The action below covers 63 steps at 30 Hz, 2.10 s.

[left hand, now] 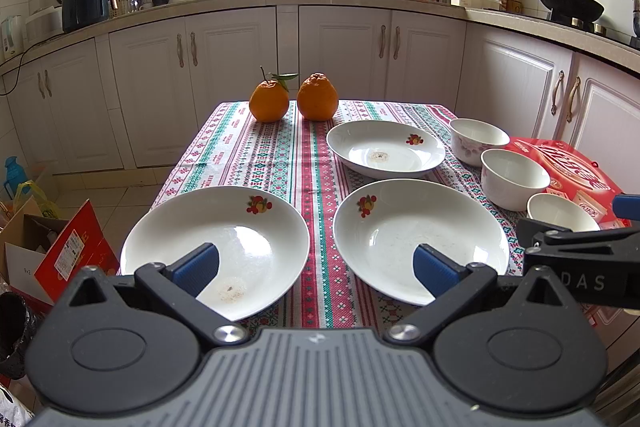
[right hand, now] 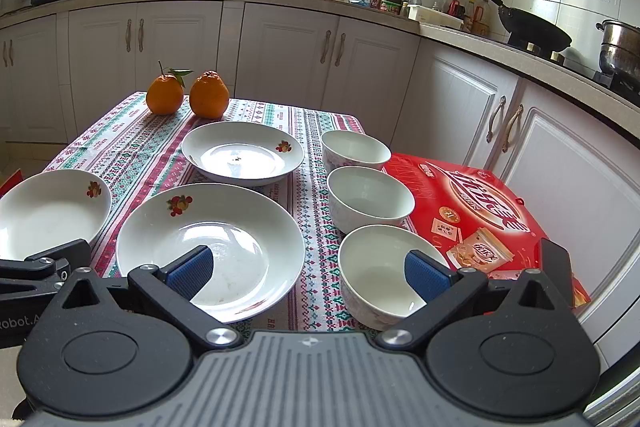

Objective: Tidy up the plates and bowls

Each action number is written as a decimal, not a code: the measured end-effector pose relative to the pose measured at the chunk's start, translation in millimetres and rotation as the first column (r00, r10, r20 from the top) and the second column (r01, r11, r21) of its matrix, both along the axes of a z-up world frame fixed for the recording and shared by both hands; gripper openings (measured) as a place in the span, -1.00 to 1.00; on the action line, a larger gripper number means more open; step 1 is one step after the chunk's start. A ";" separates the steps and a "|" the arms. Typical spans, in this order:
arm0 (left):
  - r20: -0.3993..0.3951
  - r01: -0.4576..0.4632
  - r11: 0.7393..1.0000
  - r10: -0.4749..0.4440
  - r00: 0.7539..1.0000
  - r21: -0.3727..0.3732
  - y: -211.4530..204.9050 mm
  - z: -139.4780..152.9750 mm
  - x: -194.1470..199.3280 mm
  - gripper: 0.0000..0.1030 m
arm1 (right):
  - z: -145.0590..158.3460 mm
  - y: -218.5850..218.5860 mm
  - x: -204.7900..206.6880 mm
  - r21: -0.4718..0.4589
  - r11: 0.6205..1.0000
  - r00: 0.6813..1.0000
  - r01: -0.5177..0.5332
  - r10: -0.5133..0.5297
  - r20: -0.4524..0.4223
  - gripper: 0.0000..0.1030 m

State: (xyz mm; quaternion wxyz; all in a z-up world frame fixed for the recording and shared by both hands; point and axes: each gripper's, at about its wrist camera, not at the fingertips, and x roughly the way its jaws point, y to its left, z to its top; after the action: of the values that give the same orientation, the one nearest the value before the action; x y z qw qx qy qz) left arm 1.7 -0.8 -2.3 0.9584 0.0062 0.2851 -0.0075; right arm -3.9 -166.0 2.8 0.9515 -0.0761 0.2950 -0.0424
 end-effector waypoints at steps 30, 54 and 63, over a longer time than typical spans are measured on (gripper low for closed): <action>-0.002 0.000 1.000 0.000 1.000 -0.001 0.1 -0.4 0.3 0.99 | -0.1 0.1 0.0 -0.003 1.000 1.000 0.001 -0.001 -0.001 1.00; 0.014 0.013 1.000 -0.013 1.000 0.007 10.2 2.0 4.9 0.99 | 4.6 3.2 10.0 -0.011 0.998 0.998 -0.065 0.065 -0.012 1.00; 0.032 -0.025 0.999 0.024 0.999 0.025 47.6 4.1 9.7 0.99 | 22.9 18.9 37.1 -0.032 0.984 0.984 -0.178 0.178 0.020 1.00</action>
State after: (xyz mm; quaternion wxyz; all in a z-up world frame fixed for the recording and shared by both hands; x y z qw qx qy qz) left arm 11.4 46.8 1.7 0.9627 0.0152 0.2702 0.0079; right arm 33.2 -147.2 25.7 0.9536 -0.1159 0.2753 0.0375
